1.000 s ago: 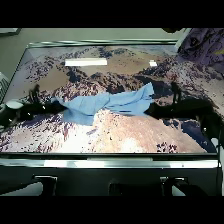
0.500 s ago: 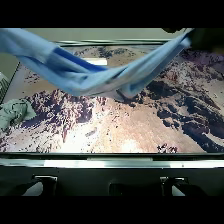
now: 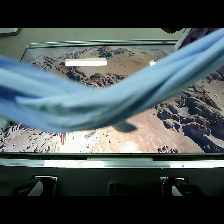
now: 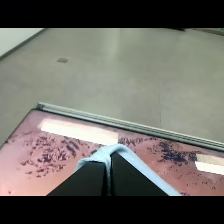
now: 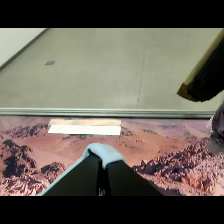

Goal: Fold the clothes and pants, and hang the long-sleeved shirts on hangers.

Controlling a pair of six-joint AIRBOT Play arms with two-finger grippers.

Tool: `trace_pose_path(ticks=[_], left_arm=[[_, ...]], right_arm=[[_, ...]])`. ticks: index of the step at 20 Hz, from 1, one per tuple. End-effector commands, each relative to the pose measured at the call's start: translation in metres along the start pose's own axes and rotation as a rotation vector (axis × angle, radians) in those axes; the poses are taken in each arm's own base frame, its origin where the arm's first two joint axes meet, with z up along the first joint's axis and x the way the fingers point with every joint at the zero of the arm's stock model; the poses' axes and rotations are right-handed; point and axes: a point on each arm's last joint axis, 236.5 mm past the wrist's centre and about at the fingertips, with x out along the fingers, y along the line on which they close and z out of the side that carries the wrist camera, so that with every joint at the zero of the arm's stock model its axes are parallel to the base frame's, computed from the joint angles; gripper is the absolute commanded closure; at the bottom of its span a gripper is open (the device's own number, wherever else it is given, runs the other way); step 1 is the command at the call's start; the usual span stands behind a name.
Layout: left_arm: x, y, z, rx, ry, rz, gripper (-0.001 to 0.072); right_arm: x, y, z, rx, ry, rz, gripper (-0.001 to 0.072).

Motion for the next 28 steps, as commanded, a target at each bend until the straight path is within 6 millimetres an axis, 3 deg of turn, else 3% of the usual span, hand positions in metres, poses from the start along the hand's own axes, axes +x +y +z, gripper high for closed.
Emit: trace_pose_path(ticks=[1,4,7,10,11,13,15,16,17,18,19,20,25,26,28], left_arm=[[0.034,0.005,-0.048,-0.037,0.162,0.002,0.0686],[0.120,0.007,-0.134,-0.049,0.404,-0.046,0.0686],[0.212,0.015,-0.218,-0.088,0.518,-0.038,0.0686],[0.290,0.011,-0.317,-0.100,0.639,-0.038,0.0685],[0.307,0.006,-0.355,-0.105,0.704,-0.044,0.0684],[0.322,-0.008,-0.426,-0.136,0.844,-0.059,0.0682],[0.320,-0.021,-0.473,-0.210,0.961,-0.079,0.0679],[0.319,-0.027,-0.481,-0.260,0.990,-0.093,0.0637],[0.317,-0.030,-0.481,-0.305,1.004,-0.103,0.0494],[0.314,-0.030,-0.475,-0.336,1.012,-0.111,0.0337],[0.307,-0.026,-0.464,-0.349,1.029,-0.116,0.0236],[0.298,-0.020,-0.451,-0.353,1.047,-0.117,0.0195],[0.230,0.035,-0.366,-0.395,0.995,-0.037,0.0171],[0.210,0.043,-0.362,-0.404,0.992,-0.016,0.0159],[0.163,0.051,-0.380,-0.460,1.023,0.032,0.0157]], right_arm=[[0.045,-0.015,-0.048,0.065,0.185,-0.023,0.0681],[0.132,-0.038,-0.139,0.132,0.483,-0.034,0.0681],[0.215,-0.061,-0.231,0.208,0.694,-0.047,0.0681],[0.282,-0.076,-0.313,0.286,0.823,-0.044,0.0681],[0.300,-0.081,-0.341,0.312,0.859,-0.046,0.0681],[0.322,-0.086,-0.388,0.358,0.927,-0.049,0.0681],[0.330,-0.089,-0.421,0.390,0.989,-0.056,0.0681],[0.331,-0.090,-0.430,0.393,1.006,-0.058,0.0681],[0.331,-0.090,-0.433,0.394,1.014,-0.059,0.0681],[0.331,-0.090,-0.432,0.391,1.011,-0.060,0.0681],[0.330,-0.090,-0.428,0.388,1.006,-0.060,0.0681],[0.329,-0.089,-0.424,0.386,0.999,-0.058,0.0681],[0.307,-0.081,-0.409,0.370,1.039,-0.039,0.0681],[0.301,-0.079,-0.409,0.364,1.059,-0.032,0.0681],[0.292,-0.076,-0.410,0.350,1.092,-0.019,0.0681]])
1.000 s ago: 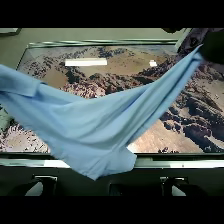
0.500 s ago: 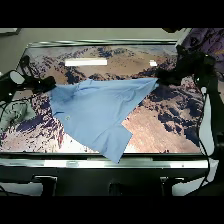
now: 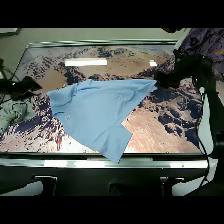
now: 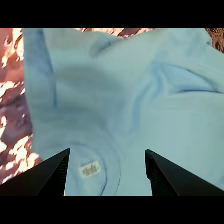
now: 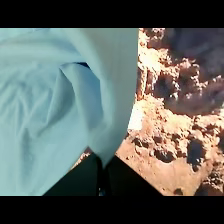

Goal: Fold the clothes and pants, and hang the long-sleeved shirts on hangers.

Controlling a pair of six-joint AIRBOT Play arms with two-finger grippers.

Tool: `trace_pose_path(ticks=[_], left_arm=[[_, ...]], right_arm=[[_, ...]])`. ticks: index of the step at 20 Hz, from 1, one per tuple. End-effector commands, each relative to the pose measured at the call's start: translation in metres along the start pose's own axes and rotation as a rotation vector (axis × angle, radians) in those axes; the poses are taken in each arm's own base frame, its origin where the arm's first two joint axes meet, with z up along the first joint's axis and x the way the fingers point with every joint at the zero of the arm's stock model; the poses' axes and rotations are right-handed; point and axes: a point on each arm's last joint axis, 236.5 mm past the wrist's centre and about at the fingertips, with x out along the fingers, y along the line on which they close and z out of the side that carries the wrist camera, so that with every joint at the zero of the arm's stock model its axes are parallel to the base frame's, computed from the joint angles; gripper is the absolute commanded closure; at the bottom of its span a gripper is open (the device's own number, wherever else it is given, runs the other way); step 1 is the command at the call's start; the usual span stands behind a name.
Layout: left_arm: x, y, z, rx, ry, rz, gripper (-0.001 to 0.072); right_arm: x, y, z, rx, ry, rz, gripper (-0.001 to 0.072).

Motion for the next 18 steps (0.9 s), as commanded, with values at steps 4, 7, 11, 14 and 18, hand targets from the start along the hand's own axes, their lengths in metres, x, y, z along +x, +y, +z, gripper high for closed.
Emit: trace_pose_path(ticks=[4,7,11,14,18], left_arm=[[-0.004,0.017,-0.185,-0.252,0.189,-0.131,0.0157],[0.022,0.005,-0.259,-0.357,0.251,-0.249,0.0157],[0.048,0.002,-0.323,-0.385,0.358,-0.270,0.0157],[0.059,-0.003,-0.336,-0.342,0.366,-0.252,0.0158],[0.070,-0.019,-0.336,-0.359,0.351,-0.280,0.0158]], right_arm=[[-0.007,0.001,-0.022,-0.028,0.088,-0.004,0.0681],[-0.007,0.001,-0.023,-0.027,0.089,-0.004,0.0681],[-0.008,0.000,-0.028,-0.025,0.112,-0.006,0.0681],[-0.008,0.000,-0.032,-0.025,0.130,-0.008,0.0681],[-0.009,0.000,-0.036,-0.021,0.147,-0.009,0.0681]])
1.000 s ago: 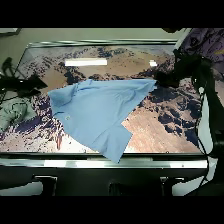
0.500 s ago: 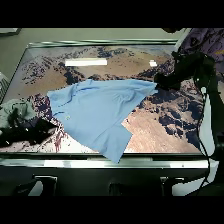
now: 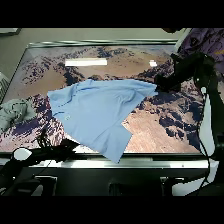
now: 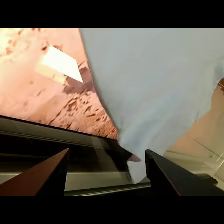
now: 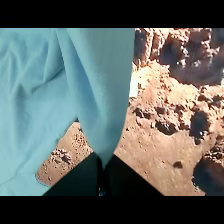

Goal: Fold the clothes and pants, and hang the long-sleeved shirts on hangers.

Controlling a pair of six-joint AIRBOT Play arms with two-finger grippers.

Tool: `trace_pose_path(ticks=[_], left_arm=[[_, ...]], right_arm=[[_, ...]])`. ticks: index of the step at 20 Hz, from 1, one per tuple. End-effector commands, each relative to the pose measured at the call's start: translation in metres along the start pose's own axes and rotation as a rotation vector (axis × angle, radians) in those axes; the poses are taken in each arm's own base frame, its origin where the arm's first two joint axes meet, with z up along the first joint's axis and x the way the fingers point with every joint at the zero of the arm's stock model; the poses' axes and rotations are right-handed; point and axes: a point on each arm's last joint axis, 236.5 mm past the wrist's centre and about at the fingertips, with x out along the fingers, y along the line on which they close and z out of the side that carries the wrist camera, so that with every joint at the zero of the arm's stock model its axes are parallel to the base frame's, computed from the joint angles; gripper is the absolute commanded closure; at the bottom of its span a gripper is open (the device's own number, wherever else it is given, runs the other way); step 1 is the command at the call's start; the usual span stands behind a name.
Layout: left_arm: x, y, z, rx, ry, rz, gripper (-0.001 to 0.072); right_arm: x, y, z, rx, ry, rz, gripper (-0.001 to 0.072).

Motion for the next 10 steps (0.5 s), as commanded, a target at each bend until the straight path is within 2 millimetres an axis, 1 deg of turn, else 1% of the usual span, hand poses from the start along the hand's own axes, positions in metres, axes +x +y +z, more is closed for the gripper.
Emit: trace_pose_path(ticks=[1,3,6,10], left_arm=[[0.016,-0.007,-0.001,-0.020,-0.019,-0.029,0.0158],[0.026,-0.010,-0.008,-0.008,0.006,-0.037,0.0158],[0.039,-0.006,-0.015,0.008,0.038,0.003,0.0158],[0.049,-0.012,-0.004,0.030,0.015,0.024,0.0158]], right_arm=[[0.000,0.000,-0.005,0.003,0.021,-0.001,0.0681],[0.000,0.000,-0.007,0.003,0.028,-0.001,0.0681],[0.000,0.000,-0.009,0.003,0.037,-0.002,0.0681],[0.000,0.000,-0.011,0.003,0.045,-0.003,0.0681]])
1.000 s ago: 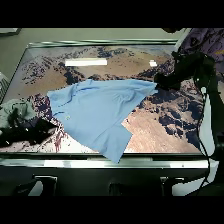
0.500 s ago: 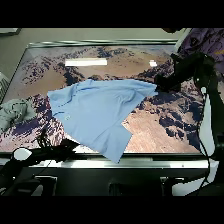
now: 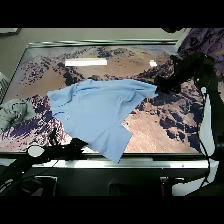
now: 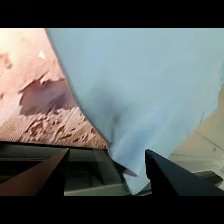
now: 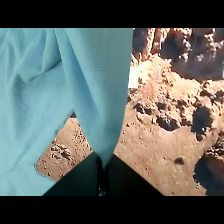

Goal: Fold the clothes and pants, and hang the long-sleeved shirts on hangers.

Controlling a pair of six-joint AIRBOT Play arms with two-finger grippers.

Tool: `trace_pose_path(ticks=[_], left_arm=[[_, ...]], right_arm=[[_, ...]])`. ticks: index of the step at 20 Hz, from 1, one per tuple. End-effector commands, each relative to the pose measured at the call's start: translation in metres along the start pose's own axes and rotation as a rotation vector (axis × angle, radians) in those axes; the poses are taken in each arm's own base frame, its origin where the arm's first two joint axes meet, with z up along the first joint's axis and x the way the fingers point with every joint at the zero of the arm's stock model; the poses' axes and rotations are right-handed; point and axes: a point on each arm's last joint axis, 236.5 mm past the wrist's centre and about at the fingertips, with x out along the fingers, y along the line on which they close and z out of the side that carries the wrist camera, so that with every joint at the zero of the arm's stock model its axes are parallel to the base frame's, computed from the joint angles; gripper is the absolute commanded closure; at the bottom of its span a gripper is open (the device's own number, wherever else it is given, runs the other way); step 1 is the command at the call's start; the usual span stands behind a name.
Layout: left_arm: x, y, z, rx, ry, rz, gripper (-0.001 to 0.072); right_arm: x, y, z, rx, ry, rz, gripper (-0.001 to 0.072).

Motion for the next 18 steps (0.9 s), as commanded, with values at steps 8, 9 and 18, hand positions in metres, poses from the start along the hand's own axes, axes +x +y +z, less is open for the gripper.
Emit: trace_pose_path(ticks=[8,9,18], left_arm=[[0.037,-0.017,0.024,0.105,0.044,0.071,0.0526],[0.035,-0.033,0.028,0.164,0.037,0.044,0.0684],[-0.185,-0.237,0.204,0.601,-0.465,-0.051,0.0686]], right_arm=[[0.000,0.000,-0.009,-0.002,0.035,-0.002,0.0681],[0.000,0.000,-0.010,-0.002,0.041,-0.002,0.0681],[-0.138,0.043,0.075,-0.115,-0.512,0.002,0.0683]])
